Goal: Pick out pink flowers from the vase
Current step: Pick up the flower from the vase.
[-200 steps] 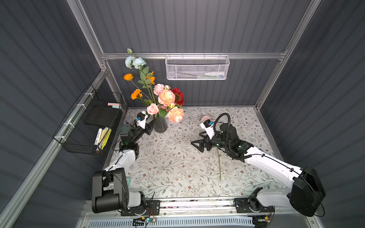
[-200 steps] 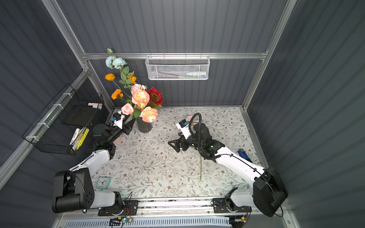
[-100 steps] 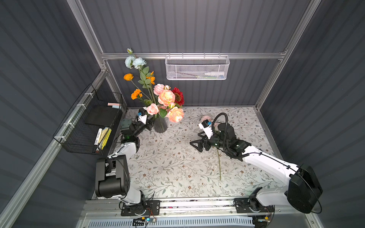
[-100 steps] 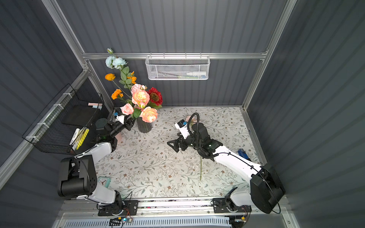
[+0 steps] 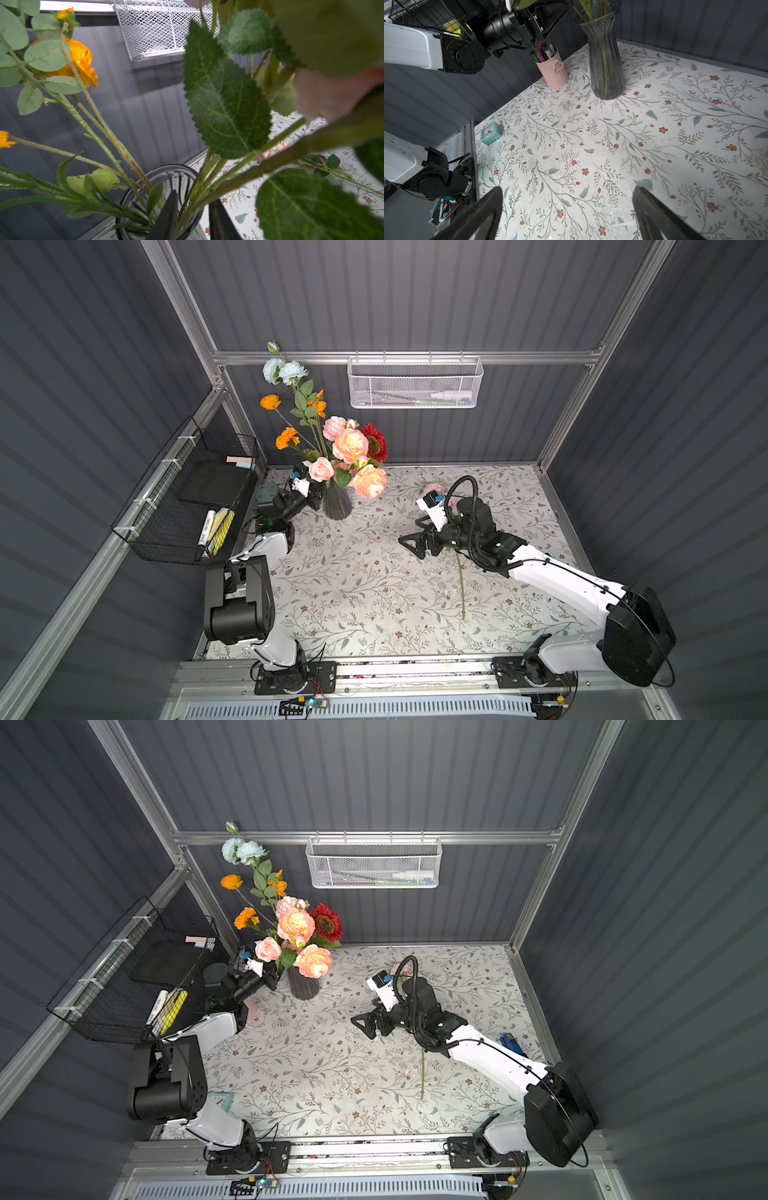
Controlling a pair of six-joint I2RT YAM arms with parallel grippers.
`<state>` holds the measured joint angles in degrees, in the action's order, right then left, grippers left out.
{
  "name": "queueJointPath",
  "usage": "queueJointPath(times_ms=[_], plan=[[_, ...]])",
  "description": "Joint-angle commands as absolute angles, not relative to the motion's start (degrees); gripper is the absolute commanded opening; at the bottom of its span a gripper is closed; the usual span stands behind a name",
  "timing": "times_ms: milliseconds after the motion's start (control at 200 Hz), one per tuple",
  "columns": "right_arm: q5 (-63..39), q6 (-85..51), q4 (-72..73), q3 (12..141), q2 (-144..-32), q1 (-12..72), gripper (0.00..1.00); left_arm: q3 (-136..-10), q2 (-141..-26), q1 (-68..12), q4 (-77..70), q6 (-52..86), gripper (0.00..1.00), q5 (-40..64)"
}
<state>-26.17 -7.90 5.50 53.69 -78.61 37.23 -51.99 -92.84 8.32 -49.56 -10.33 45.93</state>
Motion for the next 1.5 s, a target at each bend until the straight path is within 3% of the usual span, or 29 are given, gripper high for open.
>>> queueJointPath(times_ms=[0,795,1496], plan=[[-26.8,-7.5,5.2,55.6,-79.6,37.5,0.99,-53.9,-92.8,8.4,-48.9,-10.8,0.19,48.1],[-27.4,-8.3,4.7,55.8,-78.5,37.8,0.99,-61.1,-85.4,8.4,-37.1,-10.9,0.11,46.2],[-25.9,-8.4,2.0,54.9,-73.2,39.0,0.99,-72.9,-74.9,8.4,-24.2,-9.7,0.10,37.8]])
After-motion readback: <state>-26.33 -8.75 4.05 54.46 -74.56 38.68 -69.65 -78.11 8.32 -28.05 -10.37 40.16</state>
